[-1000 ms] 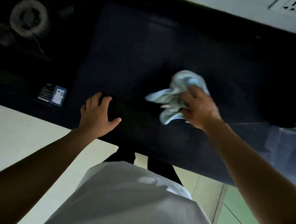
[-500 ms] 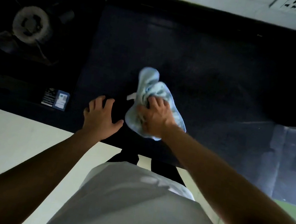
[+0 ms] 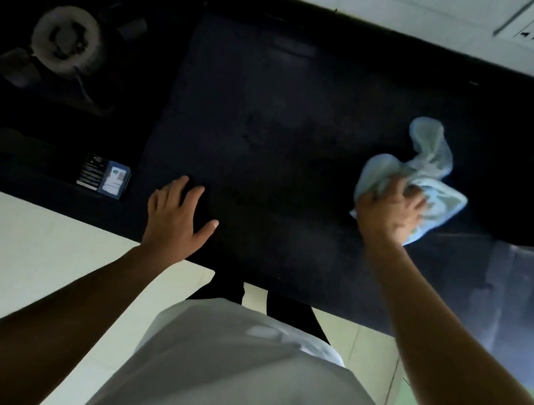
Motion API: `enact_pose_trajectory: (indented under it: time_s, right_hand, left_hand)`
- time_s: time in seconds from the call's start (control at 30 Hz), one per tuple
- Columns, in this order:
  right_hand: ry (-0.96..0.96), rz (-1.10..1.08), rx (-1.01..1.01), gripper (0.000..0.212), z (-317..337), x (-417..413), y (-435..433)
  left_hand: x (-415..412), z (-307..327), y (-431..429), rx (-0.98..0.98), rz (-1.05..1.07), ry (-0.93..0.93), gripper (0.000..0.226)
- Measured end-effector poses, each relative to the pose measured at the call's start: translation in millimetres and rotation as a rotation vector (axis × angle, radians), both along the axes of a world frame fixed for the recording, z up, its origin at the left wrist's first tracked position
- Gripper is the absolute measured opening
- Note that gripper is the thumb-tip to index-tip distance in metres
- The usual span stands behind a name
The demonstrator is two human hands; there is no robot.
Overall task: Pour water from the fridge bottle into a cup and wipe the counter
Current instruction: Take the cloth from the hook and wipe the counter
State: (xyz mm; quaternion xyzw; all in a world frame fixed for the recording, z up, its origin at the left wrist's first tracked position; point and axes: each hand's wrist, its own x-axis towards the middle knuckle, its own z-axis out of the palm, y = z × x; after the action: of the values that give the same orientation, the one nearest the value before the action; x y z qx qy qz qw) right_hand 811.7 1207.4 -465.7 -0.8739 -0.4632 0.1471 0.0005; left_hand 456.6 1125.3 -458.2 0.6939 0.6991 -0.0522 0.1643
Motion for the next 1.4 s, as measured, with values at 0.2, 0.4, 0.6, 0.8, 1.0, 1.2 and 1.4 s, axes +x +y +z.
enact_pose_trajectory:
  time_s: [0.2, 0.4, 0.6, 0.8, 1.0, 1.2, 1.4]
  right_hand:
    - [0.117, 1.135, 0.081, 0.055, -1.8, -86.8, -27.7]
    - [0.078, 1.023, -0.023, 0.050, 12.7, 0.2, -3.9]
    - [0.069, 0.185, 0.121, 0.062, 10.8, 81.9, -69.4]
    - [0.161, 0.405, 0.148, 0.062, -1.5, -34.4, -110.5]
    - [0.220, 1.362, 0.136, 0.066, -5.3, -88.2, -58.8]
    - [0.233, 0.847, 0.128, 0.050, -6.8, 54.4, -10.4]
    - [0.152, -0.012, 0.219, 0.065, -3.3, 28.6, -51.6]
  left_hand:
    - [0.3, -1.5, -1.5, 0.009, -0.020, 0.017, 0.067]
    - [-1.5, -9.9, -7.1, 0.012, -0.026, 0.028, 0.071]
    - [-4.1, -17.7, -10.3, 0.059, -0.041, 0.019, 0.069]
    - [-2.2, -18.2, -10.5, 0.057, -0.036, 0.043, 0.069]
    - [-1.0, -18.0, -10.3, 0.064, -0.028, 0.041, 0.069]
    - [-1.9, -21.0, -11.5, 0.074, -0.039, 0.044, 0.070]
    - [-1.5, -22.9, -11.1, 0.072, -0.028, 0.037, 0.071]
